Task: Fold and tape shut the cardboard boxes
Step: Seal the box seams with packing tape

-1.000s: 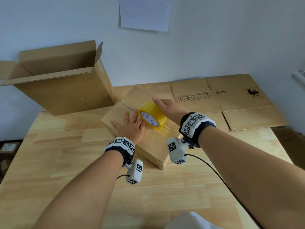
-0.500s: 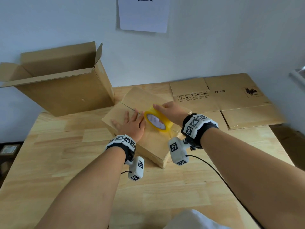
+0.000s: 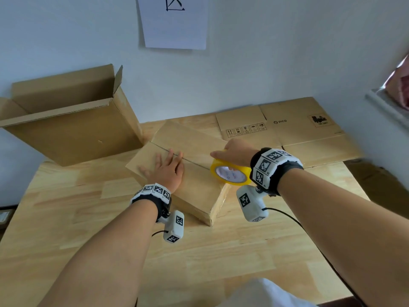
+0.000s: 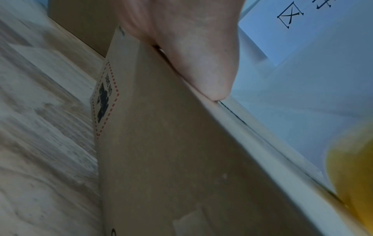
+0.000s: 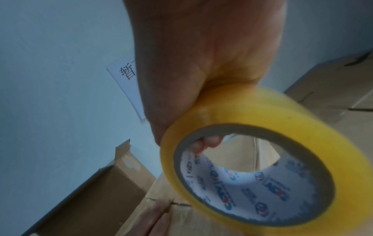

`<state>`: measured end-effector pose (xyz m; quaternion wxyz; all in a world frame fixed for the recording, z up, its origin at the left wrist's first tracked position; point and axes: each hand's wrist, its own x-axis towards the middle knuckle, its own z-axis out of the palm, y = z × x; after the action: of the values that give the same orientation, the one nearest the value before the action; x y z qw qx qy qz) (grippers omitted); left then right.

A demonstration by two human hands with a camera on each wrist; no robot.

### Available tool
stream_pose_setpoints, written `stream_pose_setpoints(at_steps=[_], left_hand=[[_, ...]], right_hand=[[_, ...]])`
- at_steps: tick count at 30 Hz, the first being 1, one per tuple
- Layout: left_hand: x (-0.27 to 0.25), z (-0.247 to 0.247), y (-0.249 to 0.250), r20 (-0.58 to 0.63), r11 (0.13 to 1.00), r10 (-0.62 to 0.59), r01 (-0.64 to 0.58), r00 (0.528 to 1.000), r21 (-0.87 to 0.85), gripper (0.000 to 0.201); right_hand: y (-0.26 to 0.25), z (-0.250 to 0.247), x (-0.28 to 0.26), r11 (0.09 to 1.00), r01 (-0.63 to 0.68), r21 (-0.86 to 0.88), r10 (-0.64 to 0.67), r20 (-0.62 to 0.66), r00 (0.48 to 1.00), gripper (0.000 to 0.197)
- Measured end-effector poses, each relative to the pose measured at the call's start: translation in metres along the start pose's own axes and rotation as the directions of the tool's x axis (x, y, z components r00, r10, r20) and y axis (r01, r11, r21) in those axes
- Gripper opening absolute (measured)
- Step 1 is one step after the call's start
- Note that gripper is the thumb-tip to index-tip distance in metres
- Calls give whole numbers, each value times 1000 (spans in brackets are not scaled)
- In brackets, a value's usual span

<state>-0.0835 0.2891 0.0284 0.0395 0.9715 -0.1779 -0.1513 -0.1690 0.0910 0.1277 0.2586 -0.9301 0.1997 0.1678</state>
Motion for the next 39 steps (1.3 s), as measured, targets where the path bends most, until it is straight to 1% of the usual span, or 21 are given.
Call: stream_pose_setpoints(at_steps=[5, 9, 13, 14, 15, 17, 18, 19, 21, 23, 26, 27, 29, 31, 33, 36, 39], left_hand=[[-1, -1, -1, -11, 1000, -6, 6, 1000, 7, 47], [-2, 0, 0, -8, 1000, -6, 6, 1000, 1, 46], [-2, 0, 1, -20, 1000, -7, 7, 1000, -1, 45], [-2, 0, 1, -29, 1000, -6, 5, 1000, -9, 45], [-3, 0, 0, -35, 1000, -4, 3, 999, -18, 45], [-3, 1, -1, -40, 1000, 0, -1, 999, -28, 45], [-4, 1, -2, -41, 1000, 2, -3, 999, -28, 45], [-4, 1, -3, -41, 1000, 3, -4, 999, -27, 45], [-4, 1, -2, -38, 1000, 3, -4, 999, -25, 45], [-4, 2, -1, -42, 1000, 2, -3, 999, -25, 45], [-4, 3, 0, -57, 1000, 1, -2, 998, -23, 45], [-4, 3, 0, -58, 1000, 0, -1, 998, -21, 45], [-4, 3, 1, -54, 1000, -2, 1, 999, -16, 45], [-4, 3, 2, -61, 1000, 1, -1, 998, -10, 45], [-4, 3, 1, -65, 1000, 4, -4, 998, -5, 46], [-4, 4, 0, -62, 1000, 7, -7, 998, -9, 46], [-4, 4, -1, -65, 1000, 10, -12, 998, -24, 46]], right_hand=[[2, 4, -2, 992, -23, -125, 28, 42, 999, 51], [7, 6, -5, 994, -71, -89, 76, 52, 996, 49], [17, 8, -8, 982, -108, -152, 119, 68, 991, 44], [24, 10, -8, 981, -132, -145, 141, 59, 988, 48], [34, 12, -8, 980, -161, -117, 168, 54, 984, 56], [52, 20, -7, 979, -196, -56, 199, 52, 979, 81], [58, 24, -6, 981, -193, -36, 195, 61, 979, 91], [61, 27, -5, 984, -176, -22, 177, 74, 981, 97], [63, 31, -3, 992, -123, -5, 122, 108, 987, 101], [60, 30, -4, 997, -75, -18, 76, 146, 986, 97], [53, 22, -6, 998, -22, -57, 32, 174, 984, 79], [51, 19, -6, 998, -6, -64, 16, 159, 987, 72], [51, 16, -6, 998, 20, -67, -14, 89, 996, 61], [52, 14, -6, 999, 29, -24, -29, 13, 999, 51], [53, 16, -7, 999, 39, 26, -38, -28, 999, 43], [55, 23, -9, 999, 43, 24, -43, -13, 999, 40], [59, 30, -11, 998, 37, 47, -38, 19, 999, 46]])
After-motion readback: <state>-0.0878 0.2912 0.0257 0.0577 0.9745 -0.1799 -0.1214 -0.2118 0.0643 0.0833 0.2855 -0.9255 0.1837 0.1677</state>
